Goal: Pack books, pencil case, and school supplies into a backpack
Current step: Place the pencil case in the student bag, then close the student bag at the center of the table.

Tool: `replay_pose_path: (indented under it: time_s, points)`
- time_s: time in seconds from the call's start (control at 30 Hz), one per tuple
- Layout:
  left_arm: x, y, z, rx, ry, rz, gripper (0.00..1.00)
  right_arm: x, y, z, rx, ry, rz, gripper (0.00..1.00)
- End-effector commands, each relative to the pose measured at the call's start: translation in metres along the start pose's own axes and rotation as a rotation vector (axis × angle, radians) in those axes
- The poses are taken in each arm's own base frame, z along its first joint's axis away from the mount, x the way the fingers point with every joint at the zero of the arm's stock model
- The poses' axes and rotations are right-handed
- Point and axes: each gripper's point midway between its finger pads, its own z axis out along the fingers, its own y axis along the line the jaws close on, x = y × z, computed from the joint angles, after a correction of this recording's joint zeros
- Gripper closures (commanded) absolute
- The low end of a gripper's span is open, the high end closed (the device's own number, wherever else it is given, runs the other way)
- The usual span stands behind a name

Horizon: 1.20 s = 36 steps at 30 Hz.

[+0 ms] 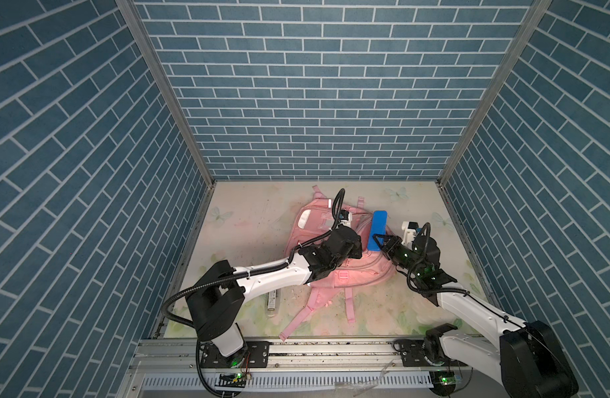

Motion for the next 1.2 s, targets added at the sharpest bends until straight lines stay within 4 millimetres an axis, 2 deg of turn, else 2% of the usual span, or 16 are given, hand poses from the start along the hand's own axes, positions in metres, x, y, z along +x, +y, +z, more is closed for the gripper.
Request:
replay_pose_path:
  time_s: [0.0, 0.07, 0.13, 0.3, 0.47, 0.5, 0.57, 0.6, 0.8, 0.87, 0.93, 1.07, 1.17]
  points:
    - [-0.041, -0.021, -0.014, 0.098, -0.142, -0.103, 1.00, -0.008, 0.013, 0.008, -0.066, -0.039, 0.135, 0.99]
    - [-0.039, -0.021, -0.014, 0.107, -0.145, -0.118, 1.00, -0.007, 0.001, 0.009, -0.066, -0.062, 0.246, 1.00]
    - [-0.041, -0.023, -0.015, 0.121, -0.153, -0.121, 1.00, -0.003, -0.001, 0.010, -0.086, -0.059, 0.283, 1.00]
    - [-0.034, -0.025, -0.010, 0.142, -0.134, -0.123, 1.00, 0.014, 0.015, 0.034, -0.096, 0.052, 0.241, 0.95]
    - [-0.033, -0.023, -0.012, 0.139, -0.138, -0.132, 1.00, 0.035, 0.019, 0.053, -0.093, 0.147, 0.256, 0.86]
    - [-0.034, -0.023, -0.012, 0.136, -0.142, -0.131, 1.00, 0.040, 0.017, 0.056, -0.080, 0.168, 0.259, 0.80]
    - [-0.035, -0.022, -0.013, 0.134, -0.146, -0.131, 1.00, 0.046, 0.007, 0.055, -0.037, 0.191, 0.255, 0.58]
    - [-0.035, -0.022, -0.014, 0.134, -0.148, -0.132, 1.00, 0.047, 0.001, 0.053, -0.008, 0.186, 0.247, 0.52]
    - [-0.034, -0.020, -0.013, 0.137, -0.145, -0.139, 1.00, 0.032, -0.002, 0.035, 0.084, 0.149, 0.094, 0.36]
    - [-0.033, -0.018, -0.013, 0.139, -0.142, -0.144, 1.00, 0.024, -0.007, 0.028, 0.121, 0.124, 0.040, 0.36]
    - [-0.035, -0.018, -0.014, 0.145, -0.146, -0.149, 1.00, 0.015, -0.014, 0.022, 0.174, 0.082, -0.024, 0.40]
    - [-0.035, -0.018, -0.015, 0.150, -0.141, -0.147, 1.00, 0.004, -0.021, 0.020, 0.207, 0.065, -0.094, 0.62]
    - [-0.036, -0.020, -0.015, 0.157, -0.141, -0.149, 1.00, 0.000, -0.024, 0.027, 0.220, 0.070, -0.123, 0.75]
